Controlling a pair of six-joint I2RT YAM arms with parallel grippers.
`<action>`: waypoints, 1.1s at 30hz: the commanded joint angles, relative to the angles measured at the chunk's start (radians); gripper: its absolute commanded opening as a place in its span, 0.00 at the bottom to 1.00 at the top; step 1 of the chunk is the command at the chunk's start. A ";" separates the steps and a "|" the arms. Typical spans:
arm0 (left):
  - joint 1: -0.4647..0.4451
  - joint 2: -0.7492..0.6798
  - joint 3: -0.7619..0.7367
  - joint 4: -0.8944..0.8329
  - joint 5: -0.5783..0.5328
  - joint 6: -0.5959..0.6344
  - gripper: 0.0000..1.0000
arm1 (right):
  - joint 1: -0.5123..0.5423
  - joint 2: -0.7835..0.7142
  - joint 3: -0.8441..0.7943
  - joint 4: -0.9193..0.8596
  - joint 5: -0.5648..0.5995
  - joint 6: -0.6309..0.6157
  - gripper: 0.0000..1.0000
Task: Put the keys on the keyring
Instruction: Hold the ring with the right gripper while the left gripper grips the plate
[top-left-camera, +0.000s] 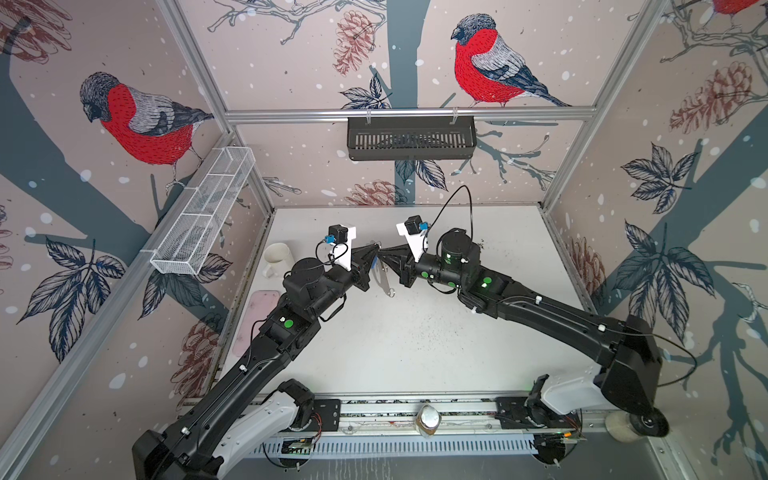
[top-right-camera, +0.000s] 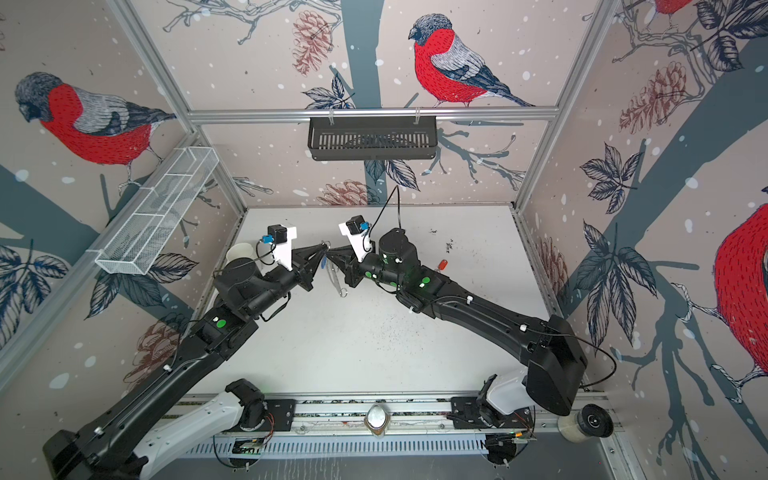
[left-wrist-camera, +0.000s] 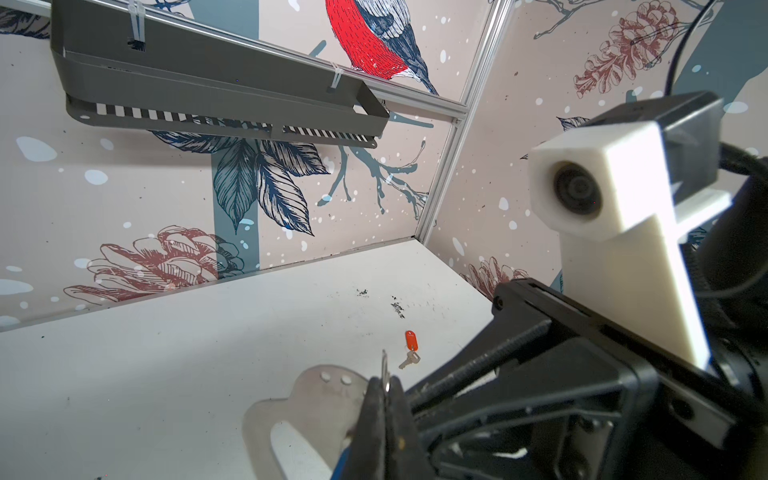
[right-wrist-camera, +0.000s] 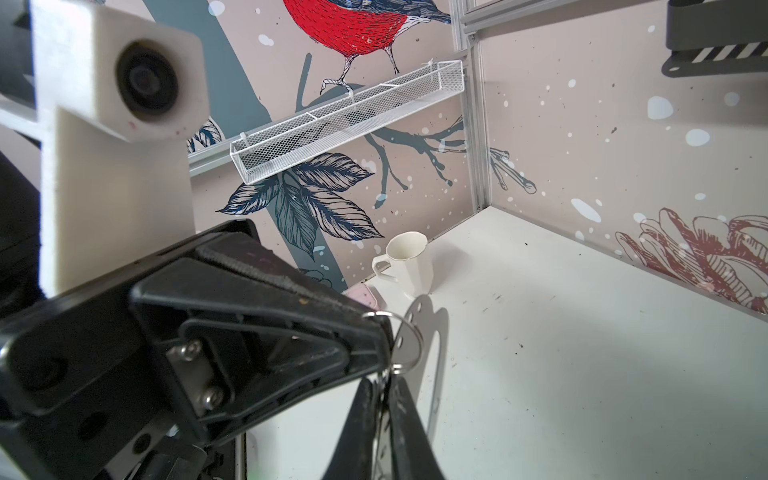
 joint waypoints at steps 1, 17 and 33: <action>-0.001 -0.007 0.000 0.055 0.017 0.003 0.00 | 0.001 0.005 0.015 0.027 -0.011 -0.008 0.02; -0.001 -0.014 0.023 0.011 0.011 0.017 0.00 | 0.032 0.023 0.069 -0.105 0.138 -0.102 0.00; -0.001 -0.045 0.005 0.020 -0.012 0.032 0.00 | 0.051 0.063 0.155 -0.225 0.220 -0.074 0.00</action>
